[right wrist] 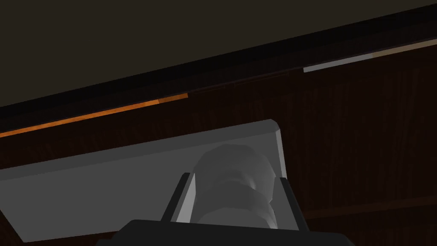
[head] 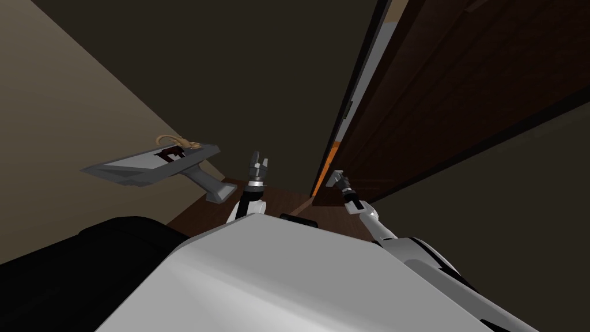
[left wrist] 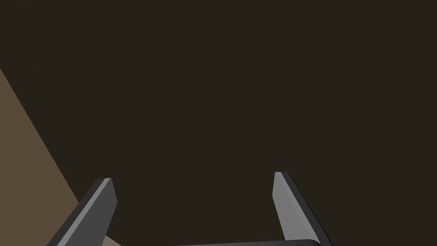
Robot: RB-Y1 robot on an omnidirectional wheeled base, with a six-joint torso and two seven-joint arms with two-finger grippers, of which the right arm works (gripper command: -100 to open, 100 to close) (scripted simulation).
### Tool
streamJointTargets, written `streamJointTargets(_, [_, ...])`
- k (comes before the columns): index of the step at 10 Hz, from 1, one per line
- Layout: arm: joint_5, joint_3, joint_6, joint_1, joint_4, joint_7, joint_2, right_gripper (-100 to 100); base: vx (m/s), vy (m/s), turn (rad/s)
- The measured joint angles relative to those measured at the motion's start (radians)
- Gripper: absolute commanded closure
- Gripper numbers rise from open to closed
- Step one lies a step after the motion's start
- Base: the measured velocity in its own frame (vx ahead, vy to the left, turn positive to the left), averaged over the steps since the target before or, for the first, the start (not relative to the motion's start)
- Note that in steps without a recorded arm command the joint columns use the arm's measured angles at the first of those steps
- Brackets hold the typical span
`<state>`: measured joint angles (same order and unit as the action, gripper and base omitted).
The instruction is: Pull the door open
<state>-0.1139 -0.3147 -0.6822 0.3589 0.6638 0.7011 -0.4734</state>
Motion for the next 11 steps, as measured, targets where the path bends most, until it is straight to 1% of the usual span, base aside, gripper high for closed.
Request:
streamJointTargets(2, [-0.018, -0.024, -0.001, 0.013, -0.006, 0.054, 0.003, 100, -0.026, -0.033, -0.023])
streamJointTargets(8, [-0.053, -0.070, 0.004, 0.033, -0.007, 0.190, 0.008, 100, -0.019, -0.021, -0.019])
streamJointTargets(10, [-0.064, -0.086, 0.000, 0.044, -0.019, 0.232, 0.012, 100, -0.019, -0.019, -0.015])
streamJointTargets(11, [-0.068, -0.091, 0.001, 0.045, -0.017, 0.250, 0.012, 100, -0.023, -0.024, -0.024])
